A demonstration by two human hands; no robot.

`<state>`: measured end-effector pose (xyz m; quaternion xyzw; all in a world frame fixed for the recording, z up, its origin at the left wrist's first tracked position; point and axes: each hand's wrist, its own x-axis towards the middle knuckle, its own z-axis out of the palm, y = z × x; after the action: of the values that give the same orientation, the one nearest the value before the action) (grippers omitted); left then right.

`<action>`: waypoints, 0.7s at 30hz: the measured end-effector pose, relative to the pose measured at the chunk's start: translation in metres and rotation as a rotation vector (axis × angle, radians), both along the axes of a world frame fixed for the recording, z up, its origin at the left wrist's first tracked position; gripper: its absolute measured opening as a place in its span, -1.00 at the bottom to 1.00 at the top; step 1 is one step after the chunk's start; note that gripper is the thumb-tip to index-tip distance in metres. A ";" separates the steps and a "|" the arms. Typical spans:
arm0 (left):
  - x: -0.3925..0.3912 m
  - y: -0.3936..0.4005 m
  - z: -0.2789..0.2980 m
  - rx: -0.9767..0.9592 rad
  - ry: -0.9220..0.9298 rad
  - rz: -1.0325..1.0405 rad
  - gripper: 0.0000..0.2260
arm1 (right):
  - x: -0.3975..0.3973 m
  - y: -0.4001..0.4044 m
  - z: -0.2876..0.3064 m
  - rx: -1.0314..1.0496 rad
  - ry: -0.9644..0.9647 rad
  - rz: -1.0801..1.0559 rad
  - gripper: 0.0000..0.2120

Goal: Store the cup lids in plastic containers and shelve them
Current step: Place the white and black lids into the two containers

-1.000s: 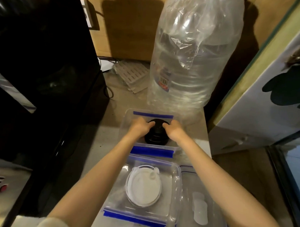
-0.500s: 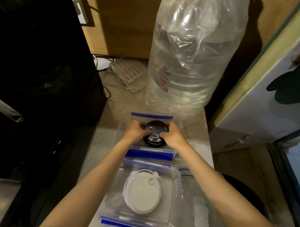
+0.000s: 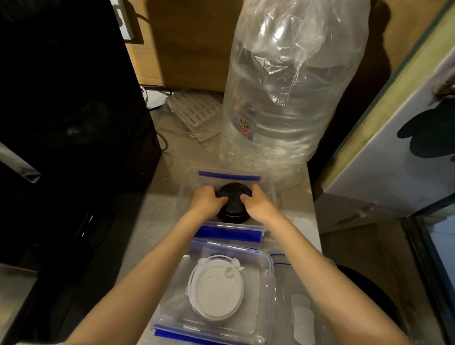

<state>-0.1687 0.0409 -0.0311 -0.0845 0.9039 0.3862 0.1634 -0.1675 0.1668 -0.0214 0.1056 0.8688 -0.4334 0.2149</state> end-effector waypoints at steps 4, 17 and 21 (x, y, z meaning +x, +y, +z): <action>0.004 0.000 0.002 -0.051 0.008 -0.010 -0.72 | 0.008 0.006 0.010 -0.047 0.067 -0.025 -0.47; 0.119 0.061 0.053 -0.067 0.432 -0.648 -0.75 | 0.109 0.109 0.030 -0.103 0.336 -0.125 -0.86; 0.155 0.092 0.044 -0.109 0.395 -0.883 -0.72 | 0.146 0.138 0.015 0.151 0.249 -0.151 -0.78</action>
<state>-0.0140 0.1333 0.0128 0.3736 0.8860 0.2408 0.1323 -0.0212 0.3049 -0.0067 0.1322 0.9083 -0.3916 0.0638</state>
